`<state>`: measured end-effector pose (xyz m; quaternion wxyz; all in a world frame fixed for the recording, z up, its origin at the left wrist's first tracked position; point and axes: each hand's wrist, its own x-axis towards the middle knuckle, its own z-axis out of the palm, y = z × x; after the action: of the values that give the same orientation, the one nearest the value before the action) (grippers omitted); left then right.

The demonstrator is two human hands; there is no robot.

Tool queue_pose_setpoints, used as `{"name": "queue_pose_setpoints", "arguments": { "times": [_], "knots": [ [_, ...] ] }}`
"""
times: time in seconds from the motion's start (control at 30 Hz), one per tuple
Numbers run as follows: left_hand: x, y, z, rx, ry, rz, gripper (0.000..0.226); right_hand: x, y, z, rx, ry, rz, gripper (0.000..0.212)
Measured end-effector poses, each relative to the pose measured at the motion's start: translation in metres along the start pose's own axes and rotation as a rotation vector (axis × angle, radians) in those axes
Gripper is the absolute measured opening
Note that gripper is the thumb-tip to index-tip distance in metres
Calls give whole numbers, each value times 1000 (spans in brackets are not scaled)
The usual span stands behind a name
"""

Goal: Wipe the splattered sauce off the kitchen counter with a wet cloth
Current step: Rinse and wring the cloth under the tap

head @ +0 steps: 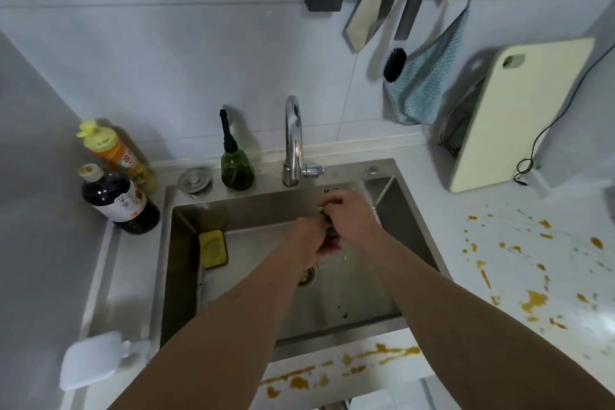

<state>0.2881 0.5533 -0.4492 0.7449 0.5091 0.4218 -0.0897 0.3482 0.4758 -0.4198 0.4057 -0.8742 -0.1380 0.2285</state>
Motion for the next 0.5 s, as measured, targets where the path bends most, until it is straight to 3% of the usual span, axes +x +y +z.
{"name": "queue_pose_setpoints", "arguments": {
  "times": [0.07,0.17,0.37,0.43,0.5],
  "knots": [
    [-5,2,9,-111,-102,-16,29,1,9,-9,-67,84,-81,24],
    [-10,9,13,-235,-198,12,29,-2,25,-17,-117,77,-79,31],
    [-5,4,12,-293,-193,13,28,-11,22,-31,483,-82,62,57],
    [1,5,9,-212,-161,45,29,-3,21,-37,686,-30,136,59],
    [1,9,10,-96,-143,101,32,4,24,-39,725,-8,222,50]
  ]
}}
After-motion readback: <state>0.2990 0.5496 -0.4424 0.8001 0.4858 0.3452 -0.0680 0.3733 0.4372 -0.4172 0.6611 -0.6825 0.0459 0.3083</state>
